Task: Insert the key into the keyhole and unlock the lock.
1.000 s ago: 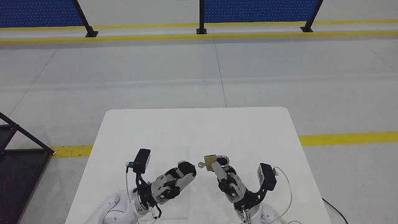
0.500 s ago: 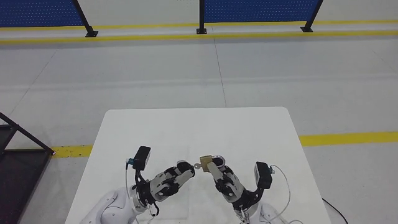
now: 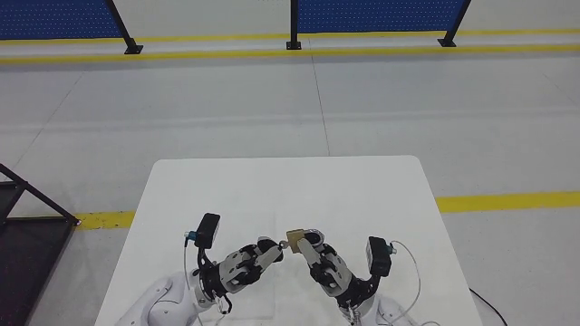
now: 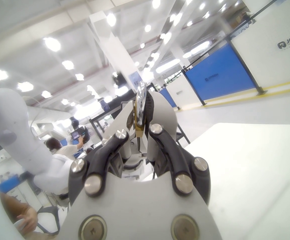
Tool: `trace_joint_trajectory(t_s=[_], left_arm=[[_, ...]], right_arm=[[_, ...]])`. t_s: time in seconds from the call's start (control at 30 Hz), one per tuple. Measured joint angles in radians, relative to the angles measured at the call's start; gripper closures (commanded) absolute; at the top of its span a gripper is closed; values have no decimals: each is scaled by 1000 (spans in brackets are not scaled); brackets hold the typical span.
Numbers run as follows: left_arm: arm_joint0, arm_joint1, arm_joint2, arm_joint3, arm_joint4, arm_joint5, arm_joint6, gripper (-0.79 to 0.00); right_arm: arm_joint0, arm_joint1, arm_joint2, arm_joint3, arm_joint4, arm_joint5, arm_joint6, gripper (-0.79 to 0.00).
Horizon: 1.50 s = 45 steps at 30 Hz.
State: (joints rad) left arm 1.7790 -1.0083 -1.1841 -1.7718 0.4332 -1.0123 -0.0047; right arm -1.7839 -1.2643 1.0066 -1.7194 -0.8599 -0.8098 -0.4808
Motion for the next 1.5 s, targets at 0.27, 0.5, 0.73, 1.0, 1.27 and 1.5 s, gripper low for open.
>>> trace_joint_trajectory(t_s=[0.27, 0.5, 0.73, 1.0, 1.27, 1.5], left_arm=[[-5, -3, 3, 10, 0, 3, 2, -225], [-9, -6, 6, 14, 5, 7, -4, -175], [-12, -9, 9, 11, 15, 9, -3, -86], [-12, -13, 6, 11, 42, 21, 5, 0], [-10, -17, 3, 5, 82, 35, 25, 0], [1, -28, -11, -9, 226, 85, 112, 0]], right_arm=[[-2, 2, 0, 0, 2, -3, -6, 0], [-8, 4, 4, -1, -3, -10, -11, 0], [-11, 6, -1, 2, -18, -4, -12, 0], [-9, 7, -6, 6, -18, 2, -8, 0], [-9, 8, -9, 7, -23, 6, -5, 0], [-10, 10, -10, 6, -20, 11, -1, 0]])
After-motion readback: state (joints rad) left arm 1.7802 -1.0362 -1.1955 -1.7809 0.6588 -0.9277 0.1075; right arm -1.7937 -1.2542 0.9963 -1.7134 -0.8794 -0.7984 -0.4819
